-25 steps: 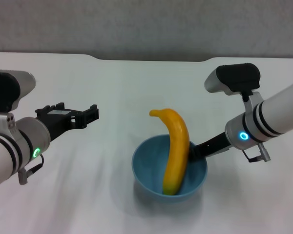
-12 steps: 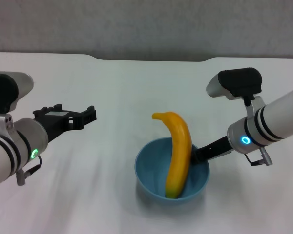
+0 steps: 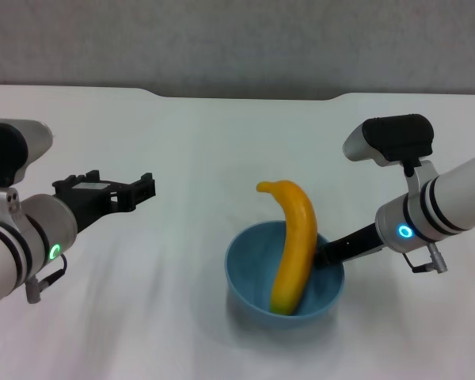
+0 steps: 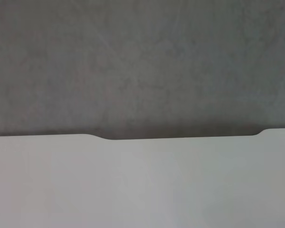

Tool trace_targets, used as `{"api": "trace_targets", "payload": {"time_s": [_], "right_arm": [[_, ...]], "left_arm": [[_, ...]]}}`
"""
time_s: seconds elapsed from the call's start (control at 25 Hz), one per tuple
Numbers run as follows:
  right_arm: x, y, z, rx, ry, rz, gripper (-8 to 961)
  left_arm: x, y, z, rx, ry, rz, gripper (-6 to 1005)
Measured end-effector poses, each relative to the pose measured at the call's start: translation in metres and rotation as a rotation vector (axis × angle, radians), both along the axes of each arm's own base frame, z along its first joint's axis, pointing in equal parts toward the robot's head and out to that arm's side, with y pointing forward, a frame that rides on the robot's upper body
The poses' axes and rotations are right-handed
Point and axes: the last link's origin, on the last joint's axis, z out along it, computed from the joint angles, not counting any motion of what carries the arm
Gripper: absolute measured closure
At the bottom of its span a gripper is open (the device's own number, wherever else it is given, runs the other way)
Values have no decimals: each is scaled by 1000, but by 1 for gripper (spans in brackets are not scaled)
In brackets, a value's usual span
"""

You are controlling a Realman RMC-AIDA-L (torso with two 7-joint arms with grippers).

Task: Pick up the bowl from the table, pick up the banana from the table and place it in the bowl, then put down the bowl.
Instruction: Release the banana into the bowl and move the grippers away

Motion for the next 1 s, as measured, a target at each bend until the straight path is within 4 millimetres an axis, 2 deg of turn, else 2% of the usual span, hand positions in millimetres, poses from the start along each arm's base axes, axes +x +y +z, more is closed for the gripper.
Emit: {"api": "trace_targets", "payload": {"time_s": [0.32,0.52,0.76,1.0], "right_arm": [[-3,0,3,7,14,38,762],[-8,-4,7,9,34,76,540],[-8,-11,13,6,55,95,317],[-7,-18,30,60,91,129,315]], "left_arm": [[0,-1,0,3,-3,-3,130],[-5,-2,0,1,1,8,128],[-9,-3,0,4,1,22,127],[-17,-7,4,27,-4,31,130]]}}
